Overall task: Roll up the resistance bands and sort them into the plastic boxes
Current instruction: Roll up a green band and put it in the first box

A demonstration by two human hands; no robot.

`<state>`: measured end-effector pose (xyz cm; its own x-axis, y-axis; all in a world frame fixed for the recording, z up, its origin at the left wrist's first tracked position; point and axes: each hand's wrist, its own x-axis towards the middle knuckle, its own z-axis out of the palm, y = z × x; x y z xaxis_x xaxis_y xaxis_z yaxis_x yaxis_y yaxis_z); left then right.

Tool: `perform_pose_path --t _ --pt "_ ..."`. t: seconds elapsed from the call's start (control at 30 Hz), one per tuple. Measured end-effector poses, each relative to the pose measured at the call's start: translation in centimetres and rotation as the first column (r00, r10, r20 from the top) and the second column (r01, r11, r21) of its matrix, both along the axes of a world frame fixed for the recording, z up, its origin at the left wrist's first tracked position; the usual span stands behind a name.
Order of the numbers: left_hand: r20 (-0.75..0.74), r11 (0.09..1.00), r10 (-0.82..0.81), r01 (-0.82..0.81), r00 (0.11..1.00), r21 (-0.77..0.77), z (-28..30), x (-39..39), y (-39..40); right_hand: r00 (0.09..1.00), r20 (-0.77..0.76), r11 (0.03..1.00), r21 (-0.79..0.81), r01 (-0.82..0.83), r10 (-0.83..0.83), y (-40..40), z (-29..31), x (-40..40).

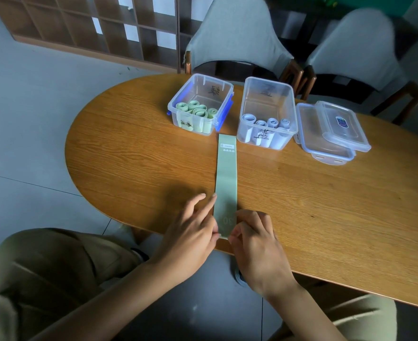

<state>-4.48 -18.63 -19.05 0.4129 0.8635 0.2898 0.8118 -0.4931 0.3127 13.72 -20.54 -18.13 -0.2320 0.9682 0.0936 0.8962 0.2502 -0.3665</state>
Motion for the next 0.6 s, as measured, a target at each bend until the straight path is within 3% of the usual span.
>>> perform_pose_path --t 0.17,0.37,0.47,0.6 --pt "-0.009 0.992 0.104 -0.105 0.995 -0.073 0.7 0.9 0.3 0.995 0.025 0.995 -0.017 0.095 -0.094 0.3 0.2 -0.8" --pt "0.081 0.994 0.109 -0.107 0.991 -0.038 0.8 1.2 0.3 0.99 -0.074 0.992 0.032 0.121 -0.119 0.6 0.5 -1.0" --pt "0.194 0.997 0.06 -0.05 0.979 -0.055 0.6 1.2 0.2 0.992 -0.08 0.988 0.115 0.104 -0.095 0.2 0.7 -1.0" --pt "0.222 0.999 0.036 -0.03 0.974 -0.031 -0.1 0.8 0.0 0.992 -0.093 0.963 0.248 0.108 -0.087 -0.2 -0.1 -0.5"
